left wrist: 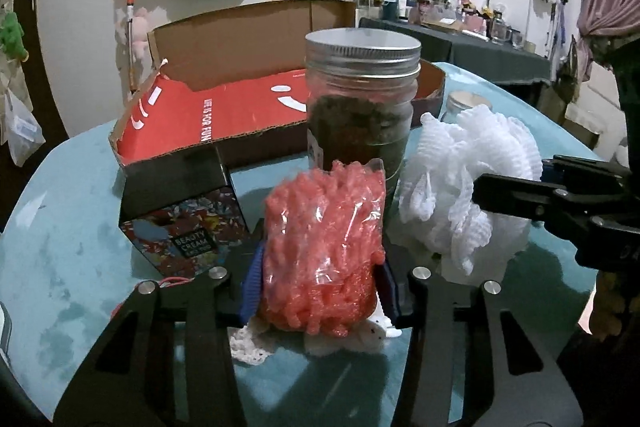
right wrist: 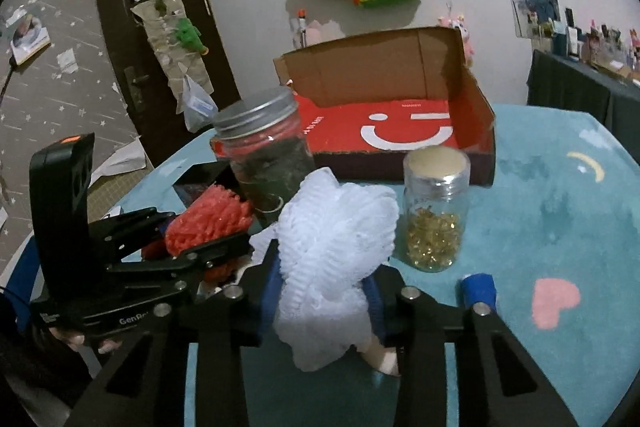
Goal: Organize soft objects
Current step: 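Grasp the bagged red mesh sponge with the left tool while the right tool grasps the white mesh puff, then carry the red sponge and white puff over the red-lined cardboard box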
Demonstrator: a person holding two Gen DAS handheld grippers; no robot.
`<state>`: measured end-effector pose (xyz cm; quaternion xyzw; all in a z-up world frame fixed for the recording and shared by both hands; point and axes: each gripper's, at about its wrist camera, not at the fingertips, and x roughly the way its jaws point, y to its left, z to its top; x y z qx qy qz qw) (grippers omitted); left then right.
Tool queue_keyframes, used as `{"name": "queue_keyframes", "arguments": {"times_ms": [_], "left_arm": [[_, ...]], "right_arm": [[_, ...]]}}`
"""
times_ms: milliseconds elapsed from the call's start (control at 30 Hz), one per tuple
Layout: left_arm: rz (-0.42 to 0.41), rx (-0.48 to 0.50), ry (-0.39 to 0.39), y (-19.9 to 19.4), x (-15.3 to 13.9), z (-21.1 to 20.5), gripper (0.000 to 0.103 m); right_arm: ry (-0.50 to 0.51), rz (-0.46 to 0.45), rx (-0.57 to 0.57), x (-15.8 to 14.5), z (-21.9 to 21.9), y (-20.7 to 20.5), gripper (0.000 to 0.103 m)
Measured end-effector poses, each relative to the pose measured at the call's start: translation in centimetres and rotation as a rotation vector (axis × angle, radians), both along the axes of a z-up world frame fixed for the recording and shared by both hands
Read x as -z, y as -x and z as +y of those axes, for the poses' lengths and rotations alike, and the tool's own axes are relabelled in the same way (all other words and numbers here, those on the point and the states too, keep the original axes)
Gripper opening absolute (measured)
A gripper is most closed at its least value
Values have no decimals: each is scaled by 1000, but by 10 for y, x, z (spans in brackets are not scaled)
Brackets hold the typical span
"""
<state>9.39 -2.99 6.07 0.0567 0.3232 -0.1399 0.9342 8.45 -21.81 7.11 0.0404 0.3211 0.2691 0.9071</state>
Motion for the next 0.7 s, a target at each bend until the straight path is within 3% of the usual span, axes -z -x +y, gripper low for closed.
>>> {"name": "queue_keyframes", "arguments": {"times_ms": [700], "left_arm": [[-108,-30,24,39,-48,24,44]], "right_arm": [[-38,-126,27,-47,-20,29,33]]}}
